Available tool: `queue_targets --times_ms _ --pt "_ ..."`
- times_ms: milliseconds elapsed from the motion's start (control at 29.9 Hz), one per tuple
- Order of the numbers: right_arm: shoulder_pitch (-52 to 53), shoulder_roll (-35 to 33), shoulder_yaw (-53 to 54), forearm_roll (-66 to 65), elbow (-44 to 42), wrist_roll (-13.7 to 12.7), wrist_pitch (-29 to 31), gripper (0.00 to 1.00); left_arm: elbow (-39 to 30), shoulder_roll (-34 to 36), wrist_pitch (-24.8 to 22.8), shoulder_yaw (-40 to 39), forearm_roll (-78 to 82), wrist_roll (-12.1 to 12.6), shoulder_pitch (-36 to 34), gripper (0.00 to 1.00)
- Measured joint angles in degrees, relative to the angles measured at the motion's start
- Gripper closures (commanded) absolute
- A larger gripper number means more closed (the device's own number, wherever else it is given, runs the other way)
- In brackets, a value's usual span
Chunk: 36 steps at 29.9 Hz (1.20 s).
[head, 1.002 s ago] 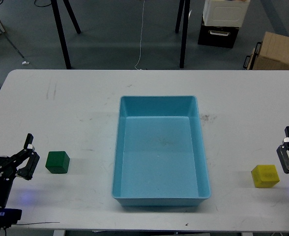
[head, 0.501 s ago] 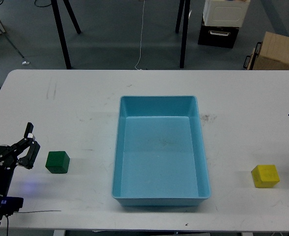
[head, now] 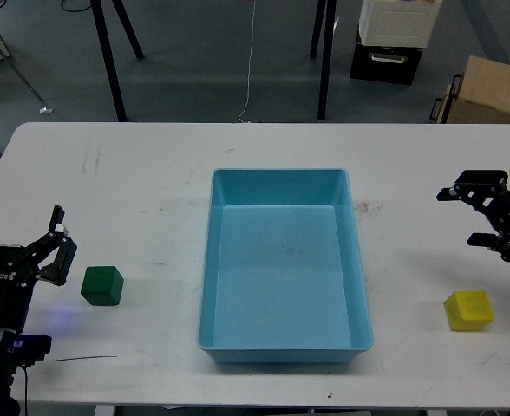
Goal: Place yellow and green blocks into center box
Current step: 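Lower the right gripper and close it on the yellow cube, then carry the yellow cube into the blue tub and release it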
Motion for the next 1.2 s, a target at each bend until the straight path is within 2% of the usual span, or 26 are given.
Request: queue_targets --times_ms 134,234,434,702,802,835,869,902,936,969,1036,1103,1203 --pt "10.4 1.0 -15.2 -9.1 0.2 -2.8 4.8 0.0 0.6 -0.2 0.0 0.0 0.0 0.0 -1.0 0.0" --pt "12.5 1.9 -20.3 -15.5 0.2 -3.8 7.8 0.0 1.1 -0.4 0.0 0.1 0.1 0.0 -1.6 0.0" --pt "12.5 4.9 -23.7 -26.0 0.3 -4.8 8.9 0.0 1.4 -1.1 0.0 0.1 0.1 0.1 -1.8 0.0" --pt "12.2 9.2 -25.0 -27.1 -0.2 -4.9 8.9 0.0 2.2 -1.1 0.0 1.4 0.1 0.2 -1.8 0.0" --pt "11.9 10.0 -26.2 -27.1 -0.3 -4.9 8.9 0.04 2.4 -1.1 0.0 1.8 0.1 0.1 -1.9 0.0" --pt "11.8 10.2 -26.6 -27.1 -0.4 -4.9 8.9 0.1 2.6 -1.1 0.0 1.8 0.1 0.1 -1.9 0.0" --pt "11.7 10.3 -26.8 -27.1 -0.4 -4.9 8.5 0.31 2.8 -1.1 0.0 1.9 0.1 0.1 -1.9 0.0" --pt "11.4 10.4 -26.9 -27.1 -0.3 -4.9 7.7 0.59 3.0 -1.1 0.0 2.0 0.1 0.1 -1.9 0.0" --pt "11.2 10.5 -27.0 -27.0 -0.2 -4.9 6.9 0.73 3.2 -1.1 0.0 2.1 0.1 0.1 -1.9 0.0" --pt "11.0 10.6 -27.0 -27.0 0.0 -4.8 6.1 0.76 3.3 -1.1 0.0 2.1 0.1 0.1 -1.9 0.0" --pt "10.7 10.7 -27.0 -27.1 0.1 -4.8 4.8 0.91 3.5 -1.2 0.0 2.1 0.1 0.1 -1.9 0.0" --pt "10.7 10.7 -27.0 -27.2 0.2 -4.8 4.0 0.99 3.6 -1.2 0.0 2.2 0.1 0.1 -1.9 0.0" --pt "10.7 10.5 -27.0 -27.3 0.7 -4.8 3.5 0.99 3.7 -1.5 0.0 2.2 0.1 0.1 -1.8 0.0"
